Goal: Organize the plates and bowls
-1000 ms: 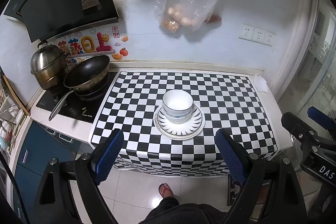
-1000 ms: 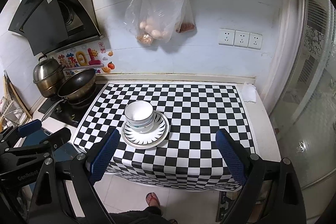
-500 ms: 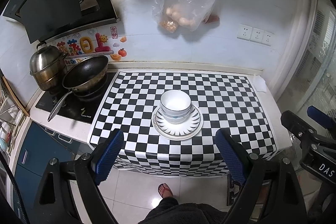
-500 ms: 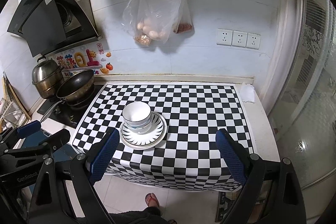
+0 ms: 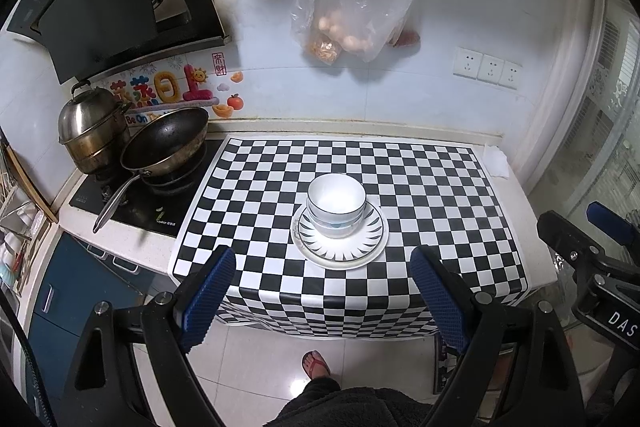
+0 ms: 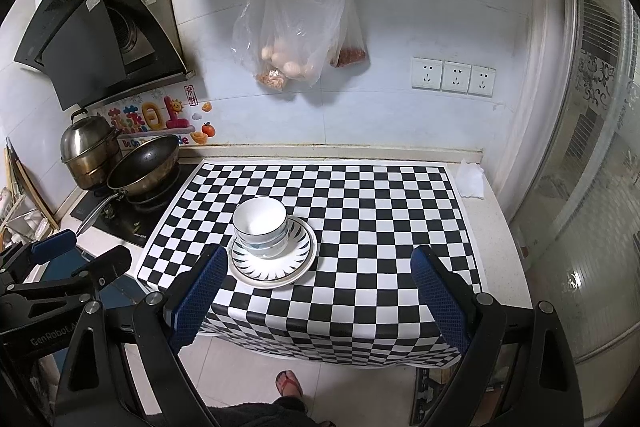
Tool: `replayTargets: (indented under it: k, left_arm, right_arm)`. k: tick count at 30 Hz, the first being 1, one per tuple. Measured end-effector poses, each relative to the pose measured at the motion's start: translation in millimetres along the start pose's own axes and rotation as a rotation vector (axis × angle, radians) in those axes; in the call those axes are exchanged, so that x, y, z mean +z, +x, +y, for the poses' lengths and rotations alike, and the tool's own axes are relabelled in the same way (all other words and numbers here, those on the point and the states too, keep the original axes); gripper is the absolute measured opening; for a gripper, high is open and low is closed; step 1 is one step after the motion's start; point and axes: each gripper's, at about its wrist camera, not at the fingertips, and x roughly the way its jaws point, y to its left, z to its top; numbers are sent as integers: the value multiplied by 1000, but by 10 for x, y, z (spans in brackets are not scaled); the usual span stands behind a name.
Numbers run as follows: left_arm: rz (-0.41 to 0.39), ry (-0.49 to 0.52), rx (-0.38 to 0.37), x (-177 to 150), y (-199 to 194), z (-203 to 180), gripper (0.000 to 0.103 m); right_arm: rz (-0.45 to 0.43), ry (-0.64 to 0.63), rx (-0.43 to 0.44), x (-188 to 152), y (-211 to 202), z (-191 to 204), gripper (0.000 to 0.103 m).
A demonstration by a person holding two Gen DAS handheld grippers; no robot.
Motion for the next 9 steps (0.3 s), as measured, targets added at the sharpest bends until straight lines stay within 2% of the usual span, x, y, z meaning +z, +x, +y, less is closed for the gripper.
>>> replayTargets:
  k: [9]
  left_arm:
    - [0,4,1,22,14,-11,89]
  right_arm:
    - [-1,-5,3,1,-3,6,95]
